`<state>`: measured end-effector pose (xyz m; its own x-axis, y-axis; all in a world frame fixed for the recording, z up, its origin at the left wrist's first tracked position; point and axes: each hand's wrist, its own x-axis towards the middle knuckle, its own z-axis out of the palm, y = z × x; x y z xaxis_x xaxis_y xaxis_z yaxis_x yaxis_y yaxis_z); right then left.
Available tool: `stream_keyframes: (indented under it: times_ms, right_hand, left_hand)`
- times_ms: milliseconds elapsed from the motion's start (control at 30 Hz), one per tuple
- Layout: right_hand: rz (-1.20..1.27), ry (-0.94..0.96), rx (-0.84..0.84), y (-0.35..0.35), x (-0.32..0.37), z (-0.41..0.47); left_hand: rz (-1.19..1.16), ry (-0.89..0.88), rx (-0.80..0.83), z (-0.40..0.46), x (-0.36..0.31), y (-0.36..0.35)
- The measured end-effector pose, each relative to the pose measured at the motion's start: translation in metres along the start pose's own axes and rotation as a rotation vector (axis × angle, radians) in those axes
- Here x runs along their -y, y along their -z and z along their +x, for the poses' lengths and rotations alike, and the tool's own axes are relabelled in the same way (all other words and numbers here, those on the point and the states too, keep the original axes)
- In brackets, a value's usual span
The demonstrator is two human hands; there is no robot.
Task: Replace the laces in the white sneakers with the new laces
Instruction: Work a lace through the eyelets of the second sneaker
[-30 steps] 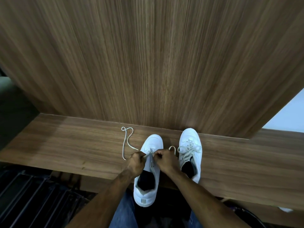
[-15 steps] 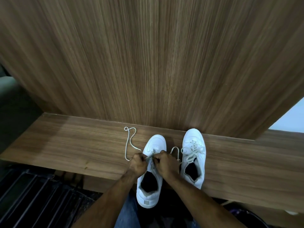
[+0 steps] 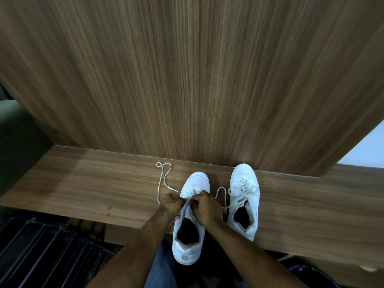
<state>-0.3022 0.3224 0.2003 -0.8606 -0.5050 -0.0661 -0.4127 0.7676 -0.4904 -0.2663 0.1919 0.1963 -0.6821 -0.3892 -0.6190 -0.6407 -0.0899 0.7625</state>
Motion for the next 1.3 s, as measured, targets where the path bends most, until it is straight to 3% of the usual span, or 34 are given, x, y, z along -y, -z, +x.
stream_keyframes:
  times_ms: [167, 300, 433, 633, 833, 933, 1300]
  right_hand:
    - [0.028, -0.001, 0.026, 0.004, -0.002, -0.004]
    - [-0.058, 0.063, -0.023, 0.009, -0.009, -0.012]
    - [-0.195, 0.21, -0.114, 0.009, -0.011, -0.021]
    - [-0.058, 0.102, 0.063, 0.009, -0.01, -0.034]
    - [0.007, 0.002, 0.074, 0.006, -0.01, -0.038]
    - [0.033, -0.013, 0.078, 0.005, -0.01, -0.038]
    - [0.004, 0.01, 0.097, 0.006, -0.008, -0.038]
  left_hand:
    - [0.098, -0.004, -0.085, 0.002, -0.014, 0.001]
    - [-0.125, -0.013, -0.081, 0.001, -0.026, 0.016]
    - [-0.454, -0.139, -0.154, -0.011, -0.064, 0.045]
    - [-0.753, -0.284, -0.313, -0.019, -0.095, 0.077]
    - [-0.455, -0.123, -0.232, -0.012, -0.028, 0.035]
    - [-0.255, -0.01, -0.052, -0.013, 0.0, 0.008]
    - [0.193, -0.074, 0.007, -0.007, -0.006, 0.0]
